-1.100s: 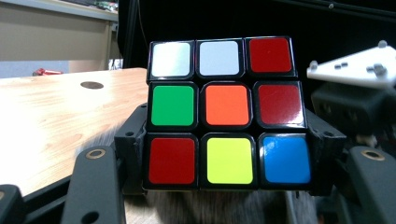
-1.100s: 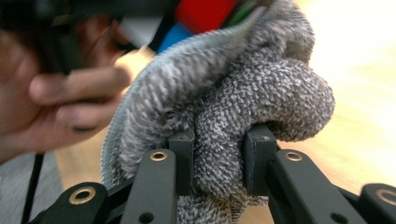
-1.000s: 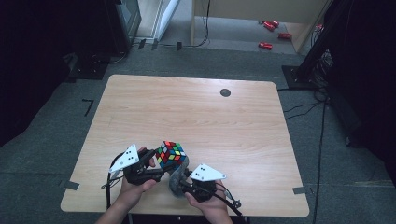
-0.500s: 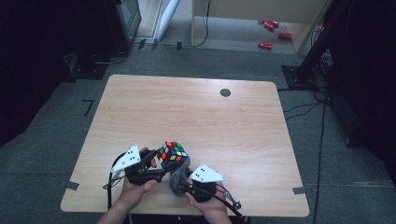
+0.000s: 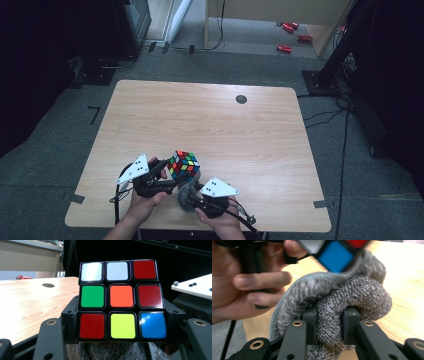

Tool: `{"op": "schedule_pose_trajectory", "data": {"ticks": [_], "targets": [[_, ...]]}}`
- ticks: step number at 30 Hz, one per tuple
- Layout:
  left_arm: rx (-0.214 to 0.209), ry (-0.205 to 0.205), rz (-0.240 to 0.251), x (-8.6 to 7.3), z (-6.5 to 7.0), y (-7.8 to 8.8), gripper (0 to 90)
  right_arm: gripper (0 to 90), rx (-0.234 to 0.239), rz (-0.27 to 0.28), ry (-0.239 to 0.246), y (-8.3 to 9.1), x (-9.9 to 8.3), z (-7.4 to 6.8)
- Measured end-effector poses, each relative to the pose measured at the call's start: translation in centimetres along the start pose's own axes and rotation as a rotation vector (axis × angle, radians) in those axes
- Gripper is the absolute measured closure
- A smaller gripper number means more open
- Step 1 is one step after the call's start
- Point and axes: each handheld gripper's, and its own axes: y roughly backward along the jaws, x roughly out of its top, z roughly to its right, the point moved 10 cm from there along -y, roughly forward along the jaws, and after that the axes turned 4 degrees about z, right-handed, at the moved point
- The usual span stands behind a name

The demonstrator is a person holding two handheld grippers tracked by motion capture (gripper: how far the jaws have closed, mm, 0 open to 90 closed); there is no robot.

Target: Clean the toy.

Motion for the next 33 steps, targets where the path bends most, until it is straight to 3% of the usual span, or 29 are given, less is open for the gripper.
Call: {"op": "schedule_pose_trajectory", "data": {"ticks": [4,8,10,13,16,18,24,33], "targets": [[-0.001,0.013,0.028,0.8,-0.1,0.5,34.3,71.5,-0.039,0.051,0.003,0.9,1.5,1.3],[-0.001,0.017,0.016,0.5,-0.1,0.3,34.3,71.5,-0.092,0.123,-0.056,2.2,2.8,3.5],[-0.009,0.013,0.010,0.4,0.1,0.1,34.3,71.5,-0.088,0.123,-0.038,2.3,2.9,3.3],[-0.010,0.014,0.003,0.2,0.0,0.1,34.3,71.3,-0.058,0.080,0.004,1.6,2.0,2.0],[-0.003,0.034,0.006,0.2,-0.3,0.2,34.3,71.3,-0.024,0.055,-0.001,1.1,1.3,1.3],[-0.004,0.036,0.009,0.3,-0.2,0.2,34.3,71.4,-0.031,0.059,0.000,1.4,1.5,1.7],[-0.014,0.034,-0.007,-0.1,0.1,-0.2,34.3,71.4,-0.073,0.152,-0.046,3.2,3.7,3.7],[-0.014,0.055,-0.014,-0.4,-0.3,-0.1,34.3,71.2,-0.029,0.041,-0.017,1.4,1.1,2.0]]}}
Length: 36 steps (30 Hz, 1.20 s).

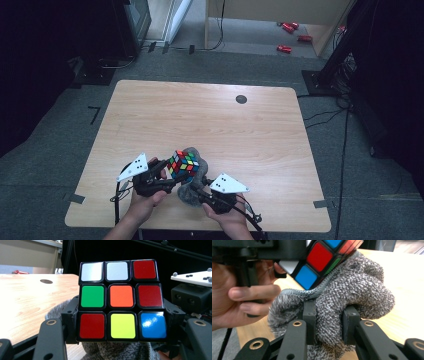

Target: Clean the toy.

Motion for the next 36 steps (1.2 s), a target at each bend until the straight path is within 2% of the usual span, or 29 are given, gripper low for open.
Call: {"op": "schedule_pose_trajectory", "data": {"ticks": [2,7,11,13,16,19,22,25,27,31,35,36], "targets": [[-0.003,0.004,0.003,0.1,0.0,0.0,34.3,71.1,-0.002,0.010,0.000,0.4,0.4,0.3],[-0.007,0.000,-0.010,-0.2,0.2,-0.2,34.3,71.2,-0.035,0.087,-0.036,1.6,2.2,1.9],[-0.007,0.008,-0.014,-0.2,0.0,-0.1,34.3,71.4,-0.020,0.054,0.005,1.2,1.4,1.2],[0.001,0.023,-0.008,-0.1,-0.2,0.0,34.2,71.3,0.010,0.014,0.015,0.6,0.4,0.4],[0.002,0.028,-0.007,-0.1,-0.3,0.0,34.3,71.2,0.033,-0.009,0.036,0.3,-0.2,-0.3],[-0.006,0.033,-0.004,-0.1,-0.1,-0.1,34.2,71.2,0.018,0.006,0.041,0.7,0.5,0.5],[-0.012,0.033,-0.012,-0.4,0.1,-0.4,34.3,71.3,-0.005,0.062,-0.007,1.6,1.6,1.6],[-0.012,0.043,-0.011,-0.5,0.0,-0.3,34.2,71.5,-0.003,0.053,-0.013,1.3,1.2,1.4],[-0.009,0.053,0.003,-0.3,-0.2,-0.2,34.3,71.3,0.017,0.020,-0.015,0.7,0.3,0.7],[-0.013,0.078,0.035,0.3,-0.1,-0.1,34.3,71.1,0.120,-0.023,-0.046,-0.5,-1.1,-1.8],[-0.021,0.046,0.003,-0.5,0.8,-0.8,34.3,71.2,0.204,-0.010,-0.079,-1.2,-0.9,-3.7],[-0.021,0.032,-0.005,-0.7,1.0,-1.0,34.3,71.3,0.211,-0.001,-0.083,-1.3,-0.8,-3.9]]}}
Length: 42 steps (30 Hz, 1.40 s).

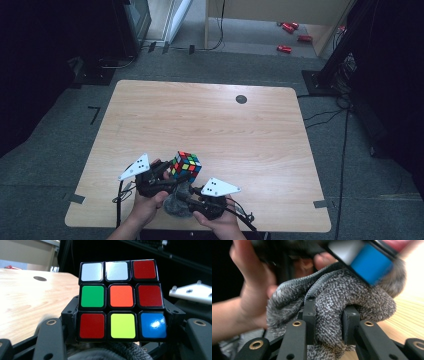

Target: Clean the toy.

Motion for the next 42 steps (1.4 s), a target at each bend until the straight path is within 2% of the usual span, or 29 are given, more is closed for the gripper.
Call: {"op": "schedule_pose_trajectory", "data": {"ticks": [2,4,6,9,12,17,20,23,26,29,30,32,34,36,38,40,42], "targets": [[0.004,-0.016,0.000,0.0,0.1,-0.1,34.3,71.6,-0.010,0.015,-0.002,0.1,0.2,0.2],[0.008,-0.011,0.010,0.2,-0.1,0.1,34.3,72.0,-0.029,0.032,-0.033,0.5,0.3,0.9],[0.020,-0.005,0.019,0.4,-0.5,0.4,34.3,72.3,-0.066,0.044,-0.071,1.0,0.3,2.0],[0.028,0.013,0.036,0.8,-1.0,0.7,34.3,72.3,-0.132,0.058,-0.092,1.7,0.4,3.7],[0.027,0.018,0.038,0.8,-0.8,0.6,34.3,72.2,-0.114,0.077,-0.137,1.9,0.5,4.0],[0.017,-0.013,0.005,0.1,-0.1,-0.1,34.3,71.6,-0.029,0.047,-0.104,0.9,0.2,1.6],[0.016,-0.009,0.016,0.3,-0.1,0.0,34.3,71.6,-0.043,0.057,-0.093,1.4,0.8,1.8],[0.026,-0.003,0.030,0.8,-0.5,0.4,34.3,71.6,-0.086,0.053,-0.082,2.2,0.9,3.3],[0.047,0.005,0.032,0.9,-1.3,0.9,34.3,71.4,-0.188,0.035,-0.020,3.1,0.9,5.4],[0.049,0.019,0.034,1.0,-1.7,1.0,34.3,71.1,-0.254,0.032,-0.055,4.2,1.3,7.9],[0.051,0.020,0.032,1.0,-1.7,1.0,34.3,71.1,-0.286,0.018,-0.055,4.6,1.2,8.8],[0.056,0.020,0.018,0.8,-1.8,0.8,34.3,69.9,-0.371,-0.029,-0.018,5.3,0.7,10.7],[0.069,0.023,-0.003,0.5,-2.0,0.7,34.3,66.5,-0.410,-0.081,-0.023,5.5,-0.2,12.0],[0.078,0.025,-0.019,0.1,-2.1,0.6,34.3,63.9,-0.458,-0.134,0.020,5.5,-1.2,13.2],[0.081,0.028,-0.028,0.0,-2.3,0.5,34.3,61.6,-0.475,-0.167,0.028,5.4,-1.9,13.8],[0.086,0.035,-0.028,0.1,-2.4,0.6,34.3,56.0,-0.465,-0.153,0.031,5.4,-1.7,14.0],[0.087,0.045,-0.030,0.1,-2.6,0.7,34.3,43.9,-0.460,-0.131,0.044,5.6,-1.0,13.9]]}}
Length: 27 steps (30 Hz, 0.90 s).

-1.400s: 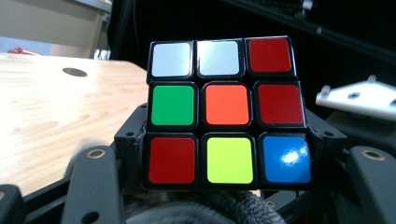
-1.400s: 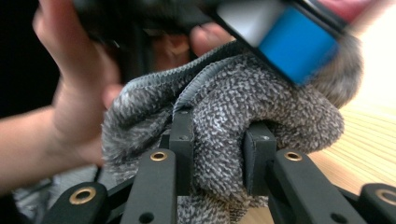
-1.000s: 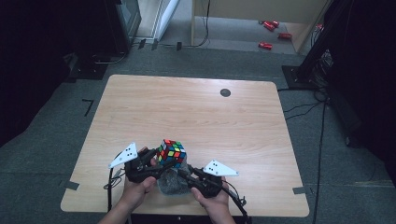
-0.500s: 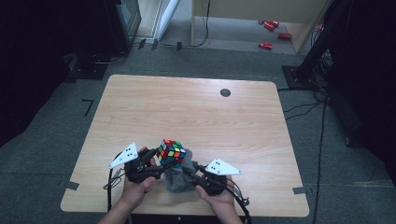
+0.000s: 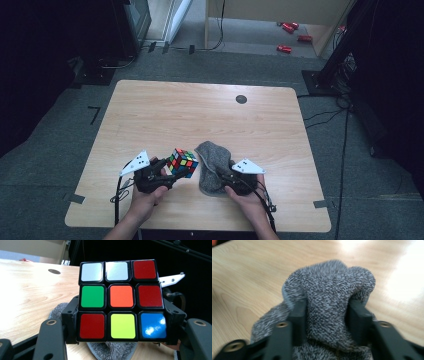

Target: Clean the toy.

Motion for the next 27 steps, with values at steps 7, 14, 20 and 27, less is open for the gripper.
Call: {"op": "schedule_pose_trajectory", "data": {"ticks": [7,14,20,27], "targets": [[-0.024,0.043,-0.046,-0.4,0.0,-0.5,34.3,32.5,0.136,0.163,0.135,1.8,3.0,-3.8],[-0.060,0.081,-0.109,-1.0,1.0,-1.4,34.3,28.2,0.216,0.253,0.280,2.2,3.9,-7.9],[-0.110,0.130,-0.183,-1.6,2.0,-2.1,34.2,26.6,0.173,0.268,0.375,1.8,3.6,-8.9],[-0.115,0.196,-0.252,-2.3,2.0,-2.3,34.2,28.8,0.135,0.282,0.448,1.6,3.6,-9.2]]}}
